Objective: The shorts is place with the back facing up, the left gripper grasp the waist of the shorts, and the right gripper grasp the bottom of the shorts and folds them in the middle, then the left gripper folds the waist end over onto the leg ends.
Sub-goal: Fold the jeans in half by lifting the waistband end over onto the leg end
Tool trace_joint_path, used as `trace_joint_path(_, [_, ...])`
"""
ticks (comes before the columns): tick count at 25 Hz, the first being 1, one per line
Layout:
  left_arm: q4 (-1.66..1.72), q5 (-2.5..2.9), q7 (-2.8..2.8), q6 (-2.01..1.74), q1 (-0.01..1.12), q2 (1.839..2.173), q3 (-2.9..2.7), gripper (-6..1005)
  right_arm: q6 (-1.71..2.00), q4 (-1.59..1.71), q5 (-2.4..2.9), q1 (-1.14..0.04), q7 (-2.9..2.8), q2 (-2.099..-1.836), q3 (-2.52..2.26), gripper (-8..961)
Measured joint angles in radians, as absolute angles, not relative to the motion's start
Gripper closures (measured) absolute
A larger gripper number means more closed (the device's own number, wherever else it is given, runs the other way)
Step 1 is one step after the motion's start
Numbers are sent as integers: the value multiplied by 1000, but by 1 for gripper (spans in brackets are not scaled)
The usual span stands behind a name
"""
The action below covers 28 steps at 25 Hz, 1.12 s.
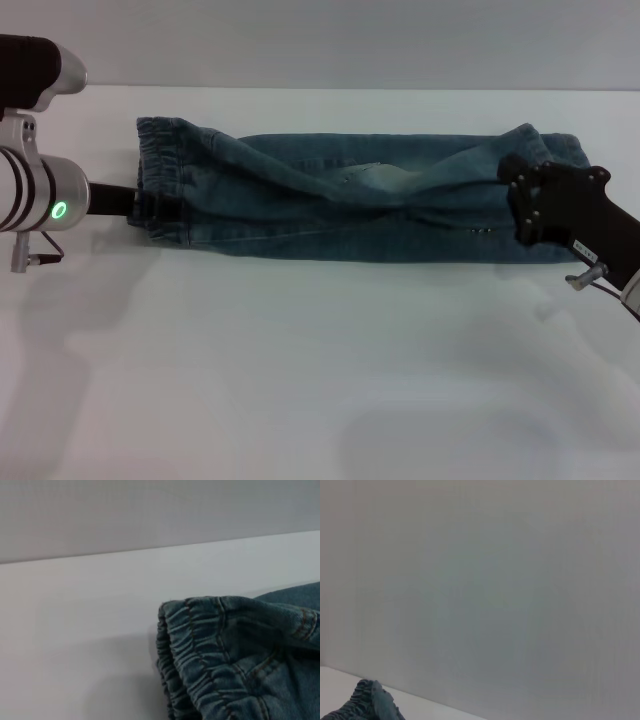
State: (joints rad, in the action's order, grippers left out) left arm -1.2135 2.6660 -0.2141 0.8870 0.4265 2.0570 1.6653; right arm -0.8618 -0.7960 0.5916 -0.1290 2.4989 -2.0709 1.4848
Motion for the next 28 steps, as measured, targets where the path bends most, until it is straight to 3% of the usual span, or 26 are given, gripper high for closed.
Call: trace_joint_path(28, [-1169,2672,-204,903,456,2059,1657,193,-868,-797,594,-118,2497,-2071,1480,954])
